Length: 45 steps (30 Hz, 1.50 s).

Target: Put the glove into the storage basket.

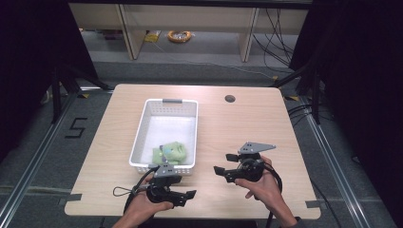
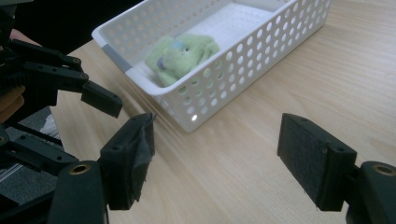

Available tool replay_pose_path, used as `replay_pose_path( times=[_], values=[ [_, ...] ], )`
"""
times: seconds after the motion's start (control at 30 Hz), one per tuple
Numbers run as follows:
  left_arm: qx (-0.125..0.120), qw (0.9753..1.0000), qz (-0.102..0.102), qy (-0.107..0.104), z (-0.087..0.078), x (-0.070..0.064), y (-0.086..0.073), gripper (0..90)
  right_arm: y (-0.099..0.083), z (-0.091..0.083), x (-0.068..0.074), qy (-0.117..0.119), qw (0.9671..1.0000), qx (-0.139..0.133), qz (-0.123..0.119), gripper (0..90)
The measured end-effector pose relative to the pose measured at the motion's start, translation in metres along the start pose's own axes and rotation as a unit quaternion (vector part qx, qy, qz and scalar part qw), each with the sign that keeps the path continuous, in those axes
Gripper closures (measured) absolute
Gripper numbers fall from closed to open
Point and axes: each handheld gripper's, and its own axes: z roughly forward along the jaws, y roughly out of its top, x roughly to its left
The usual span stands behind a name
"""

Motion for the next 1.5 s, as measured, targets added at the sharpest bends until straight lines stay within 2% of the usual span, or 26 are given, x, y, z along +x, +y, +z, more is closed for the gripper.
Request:
replay_pose_path(
  times=[0.03, 0.07, 0.1, 0.17, 0.2, 0.23, 0.37, 0.5, 0.53, 0.57, 0.6, 0.67, 0.73, 0.77, 0.8, 0.83, 0.87, 0.93, 0.97, 1.0, 1.1, 1.17, 1.3, 1.33, 1.4, 1.5],
  values=[
    [0.006, 0.9999, 0.013, 0.007, -0.001, 0.001, 0.000, 23.9, -0.001, 0.000, -0.001, -0.001, 1.0000, -0.002, -0.008, 28.3],
    [-0.001, 1.0000, 0.008, 0.001, 0.000, -0.001, -0.002, 23.8, -0.002, 0.000, 0.001, 0.005, 1.0000, 0.001, 0.008, 28.2],
    [-0.003, 1.0000, 0.004, -0.002, 0.001, -0.001, -0.003, 23.7, -0.003, -0.001, -0.001, 0.000, 1.0000, -0.002, -0.005, 28.0],
    [0.009, 0.9998, 0.017, -0.001, 0.000, 0.000, -0.005, 23.5, -0.006, -0.001, 0.002, 0.007, 0.9999, 0.001, 0.011, 27.2],
    [0.001, 1.0000, 0.010, -0.002, 0.002, -0.001, -0.006, 23.3, -0.007, -0.001, -0.001, 0.002, 1.0000, -0.004, -0.006, 26.9],
    [0.001, 0.9999, 0.011, -0.002, 0.002, -0.002, -0.007, 23.1, -0.009, -0.002, 0.003, 0.000, 0.9999, 0.002, 0.013, 26.7],
    [0.002, 0.9999, 0.015, 0.000, 0.003, -0.002, -0.011, 22.8, -0.016, -0.001, 0.001, 0.007, 1.0000, 0.002, 0.000, 24.6],
    [0.001, 0.9999, 0.012, -0.001, 0.004, -0.005, -0.015, 22.8, -0.022, -0.002, 0.004, 0.012, 0.9998, 0.004, 0.018, 23.9],
    [0.011, 0.9996, 0.025, -0.002, 0.003, -0.004, -0.015, 22.8, -0.022, -0.003, 0.002, 0.011, 0.9999, 0.004, 0.010, 23.9],
    [0.004, 0.9999, 0.015, -0.004, 0.005, -0.006, -0.017, 22.8, -0.024, -0.005, 0.003, 0.007, 0.9998, 0.009, 0.016, 23.8],
    [0.007, 0.9997, 0.022, -0.003, 0.004, -0.006, -0.017, 22.8, -0.025, -0.003, 0.000, 0.011, 0.9999, 0.001, -0.006, 23.8],
    [0.015, 0.9993, 0.034, -0.004, 0.003, -0.005, -0.018, 22.8, -0.028, -0.006, 0.003, 0.010, 0.9997, 0.006, 0.019, 23.7],
    [0.005, 0.9998, 0.017, -0.003, 0.004, -0.008, -0.020, 22.9, -0.031, -0.006, 0.002, 0.012, 0.9997, 0.008, 0.019, 23.6],
    [0.012, 0.9994, 0.034, -0.002, 0.003, -0.006, -0.020, 22.8, -0.032, -0.007, 0.000, 0.004, 1.0000, 0.005, 0.002, 23.5],
    [0.007, 0.9998, 0.017, -0.004, 0.004, -0.009, -0.022, 22.8, -0.035, -0.007, 0.001, 0.006, 0.9998, 0.008, 0.014, 23.4],
    [0.006, 0.9998, 0.018, -0.003, 0.003, -0.009, -0.022, 22.8, -0.036, -0.008, 0.002, 0.010, 0.9997, 0.009, 0.020, 23.3],
    [0.013, 0.9995, 0.029, -0.004, 0.002, -0.008, -0.022, 22.7, -0.037, -0.009, 0.000, 0.003, 0.9999, 0.007, 0.006, 23.3],
    [0.001, 0.9997, 0.022, -0.008, 0.003, -0.009, -0.024, 22.6, -0.041, -0.010, 0.001, 0.010, 0.9997, 0.007, 0.023, 23.2],
    [0.005, 0.9997, 0.021, -0.006, 0.003, -0.009, -0.025, 22.5, -0.041, -0.009, -0.002, 0.007, 0.9999, 0.003, 0.007, 23.1],
    [0.004, 0.9998, 0.018, -0.010, 0.003, -0.008, -0.026, 22.4, -0.043, -0.011, 0.000, 0.010, 0.9997, 0.005, 0.023, 22.9],
    [0.004, 0.9996, 0.025, -0.009, 0.002, -0.006, -0.028, 22.0, -0.047, -0.013, 0.000, 0.011, 0.9998, 0.002, 0.016, 22.5],
    [0.002, 0.9998, 0.015, -0.011, 0.002, -0.006, -0.030, 21.8, -0.050, -0.015, -0.001, 0.010, 0.9999, 0.000, 0.007, 22.5],
    [-0.002, 0.9998, 0.011, -0.014, 0.002, -0.006, -0.033, 21.3, -0.056, -0.018, 0.001, 0.012, 0.9997, 0.001, 0.019, 22.1],
    [-0.001, 0.9998, 0.016, -0.013, 0.001, -0.005, -0.033, 21.1, -0.056, -0.018, -0.002, 0.016, 0.9999, 0.003, 0.000, 22.0],
    [-0.005, 0.9998, 0.013, -0.016, 0.001, -0.004, -0.034, 20.5, -0.058, -0.019, -0.002, 0.023, 0.9997, 0.000, -0.010, 21.4],
    [-0.009, 0.9996, 0.023, -0.016, -0.001, -0.002, -0.036, 19.0, -0.064, -0.023, 0.003, 0.007, 0.9999, 0.002, 0.008, 19.4]
  ],
)
